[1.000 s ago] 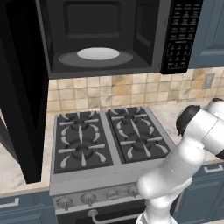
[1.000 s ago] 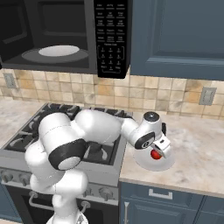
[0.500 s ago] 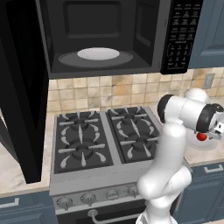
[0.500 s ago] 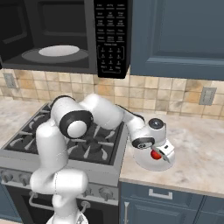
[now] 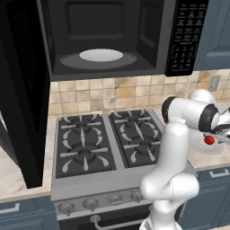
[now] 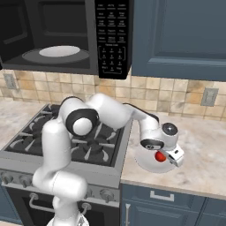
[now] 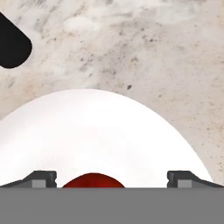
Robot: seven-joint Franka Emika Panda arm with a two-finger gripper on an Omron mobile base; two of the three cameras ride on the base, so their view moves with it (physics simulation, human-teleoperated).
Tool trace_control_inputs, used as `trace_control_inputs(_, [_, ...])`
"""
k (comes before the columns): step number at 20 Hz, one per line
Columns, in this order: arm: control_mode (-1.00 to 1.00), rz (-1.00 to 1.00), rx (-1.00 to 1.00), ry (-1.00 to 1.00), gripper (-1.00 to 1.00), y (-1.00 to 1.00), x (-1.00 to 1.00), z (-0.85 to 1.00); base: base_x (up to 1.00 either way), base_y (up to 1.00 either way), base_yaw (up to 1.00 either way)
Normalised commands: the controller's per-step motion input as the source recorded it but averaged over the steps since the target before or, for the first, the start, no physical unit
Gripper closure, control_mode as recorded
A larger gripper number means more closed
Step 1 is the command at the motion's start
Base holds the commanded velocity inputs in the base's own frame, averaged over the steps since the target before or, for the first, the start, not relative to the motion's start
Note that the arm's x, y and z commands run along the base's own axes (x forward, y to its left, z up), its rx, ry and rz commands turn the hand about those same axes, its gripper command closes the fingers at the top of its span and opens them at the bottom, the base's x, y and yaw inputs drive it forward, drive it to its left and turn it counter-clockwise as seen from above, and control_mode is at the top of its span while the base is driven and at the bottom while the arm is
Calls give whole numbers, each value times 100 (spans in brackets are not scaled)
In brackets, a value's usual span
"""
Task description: Pick the tomato from the counter and place it in the microwave.
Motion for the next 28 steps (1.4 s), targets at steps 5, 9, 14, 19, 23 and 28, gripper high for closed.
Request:
trace_control_inputs(5, [-100, 0, 6, 0, -100, 6, 0, -3, 0, 0, 0])
trace_control_inputs(9, [-100, -1, 4, 0, -100, 28, 0, -2, 0, 0, 0])
trace_control_inputs(14, [-100, -1, 3, 0, -100, 31, 0, -1, 0, 0, 0])
trace_control_inputs(19, [-100, 0, 1, 1, -100, 16, 0, -7, 0, 0, 0])
trace_control_inputs(23, [-100, 0, 0, 3, -100, 4, 0, -22, 0, 0, 0])
trace_control_inputs(28, [-100, -1, 0, 4, 100, 7, 1, -24, 0, 0, 0])
